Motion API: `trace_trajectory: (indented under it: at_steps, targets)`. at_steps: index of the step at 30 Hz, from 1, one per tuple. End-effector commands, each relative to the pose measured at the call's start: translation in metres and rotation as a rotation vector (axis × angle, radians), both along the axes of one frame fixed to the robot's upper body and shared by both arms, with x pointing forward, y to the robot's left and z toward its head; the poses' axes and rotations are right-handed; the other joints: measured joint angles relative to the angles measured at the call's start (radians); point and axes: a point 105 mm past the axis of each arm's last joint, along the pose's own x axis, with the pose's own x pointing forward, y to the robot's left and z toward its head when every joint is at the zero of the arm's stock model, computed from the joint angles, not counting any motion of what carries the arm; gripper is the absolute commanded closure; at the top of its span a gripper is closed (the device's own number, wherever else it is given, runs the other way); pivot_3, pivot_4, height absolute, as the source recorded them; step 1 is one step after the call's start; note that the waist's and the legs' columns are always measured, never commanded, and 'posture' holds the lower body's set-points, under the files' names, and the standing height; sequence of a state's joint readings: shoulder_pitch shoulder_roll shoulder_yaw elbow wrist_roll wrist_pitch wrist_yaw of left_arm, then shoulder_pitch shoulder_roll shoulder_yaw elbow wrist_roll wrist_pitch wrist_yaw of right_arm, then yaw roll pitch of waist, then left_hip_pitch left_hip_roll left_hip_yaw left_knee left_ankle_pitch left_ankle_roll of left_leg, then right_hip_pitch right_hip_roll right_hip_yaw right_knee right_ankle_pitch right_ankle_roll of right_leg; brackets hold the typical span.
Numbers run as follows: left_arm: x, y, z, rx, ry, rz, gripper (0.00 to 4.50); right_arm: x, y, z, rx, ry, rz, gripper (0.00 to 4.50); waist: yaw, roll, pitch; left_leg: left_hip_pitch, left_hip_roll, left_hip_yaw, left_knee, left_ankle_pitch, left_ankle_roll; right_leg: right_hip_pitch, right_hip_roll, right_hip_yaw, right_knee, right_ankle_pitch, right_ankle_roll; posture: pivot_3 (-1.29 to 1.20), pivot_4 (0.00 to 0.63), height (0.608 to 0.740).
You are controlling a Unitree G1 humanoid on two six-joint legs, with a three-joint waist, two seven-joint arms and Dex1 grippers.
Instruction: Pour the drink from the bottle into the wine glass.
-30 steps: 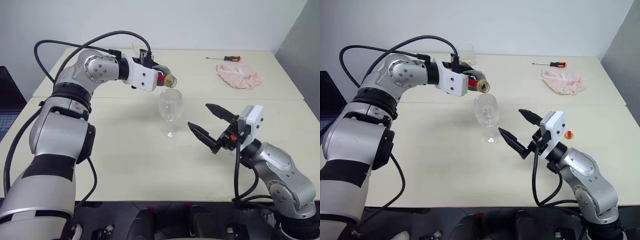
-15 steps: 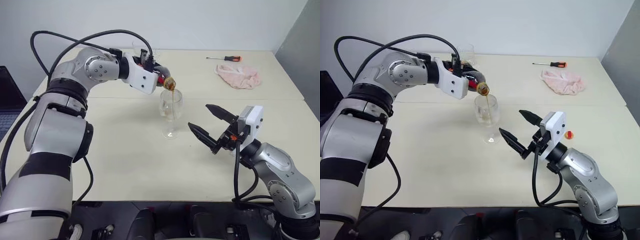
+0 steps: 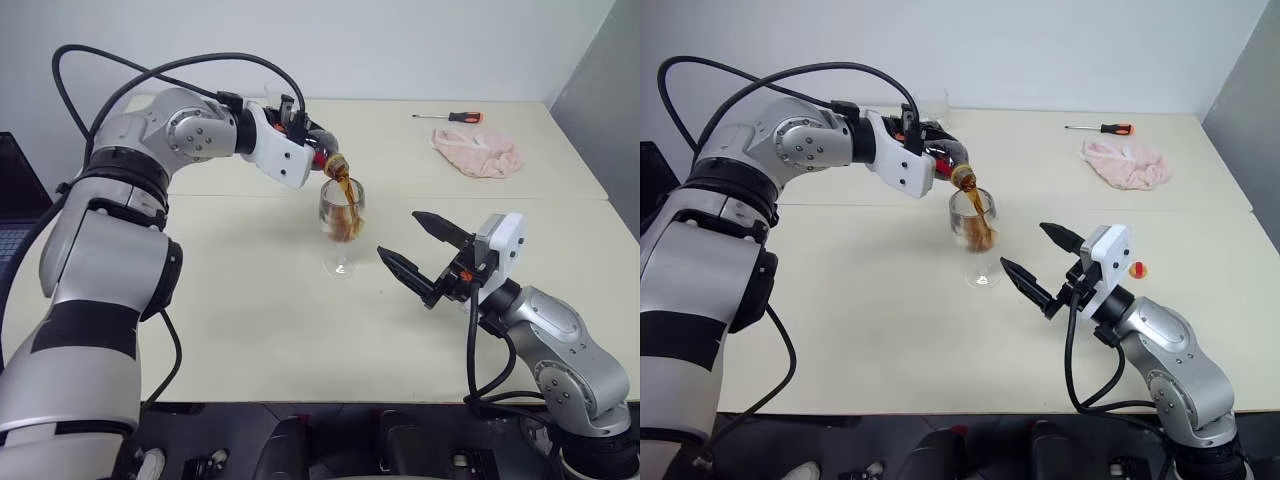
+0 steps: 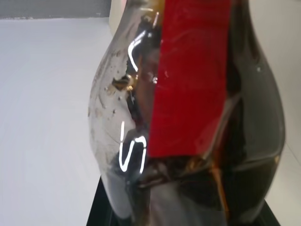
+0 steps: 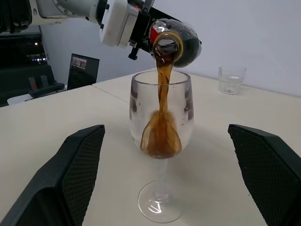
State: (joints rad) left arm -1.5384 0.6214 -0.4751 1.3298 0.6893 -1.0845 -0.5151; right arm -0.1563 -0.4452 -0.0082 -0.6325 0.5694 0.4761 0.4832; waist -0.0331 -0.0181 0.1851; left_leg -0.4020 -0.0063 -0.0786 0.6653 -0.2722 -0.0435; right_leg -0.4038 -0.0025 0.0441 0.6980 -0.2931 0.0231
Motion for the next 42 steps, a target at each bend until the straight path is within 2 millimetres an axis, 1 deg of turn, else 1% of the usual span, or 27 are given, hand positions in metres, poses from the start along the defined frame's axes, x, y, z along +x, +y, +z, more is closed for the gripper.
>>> trace_trajectory:
  at_steps: [1, 42]
  targets:
    - [-0.0039, -0.0007, 0.0246, -0.019, -0.073, -0.017, 3.45, -0.0045, 0.0007, 0.0102, 0.009, -0.056, 0.010, 0.00, 0.000, 0.000, 0.000, 0.000, 0.000, 0.000, 0.000, 0.000, 0.000, 0.000, 0.000, 0.000, 0.000, 0.000, 0.000, 0.00, 0.150, 0.740]
    - [-0.0036, 0.0018, 0.0229, 0.013, -0.099, -0.017, 3.45, -0.0026, -0.0003, 0.0092, -0.004, -0.054, 0.015, 0.00, 0.000, 0.000, 0.000, 0.000, 0.000, 0.000, 0.000, 0.000, 0.000, 0.000, 0.000, 0.000, 0.001, 0.000, 0.000, 0.00, 0.150, 0.740]
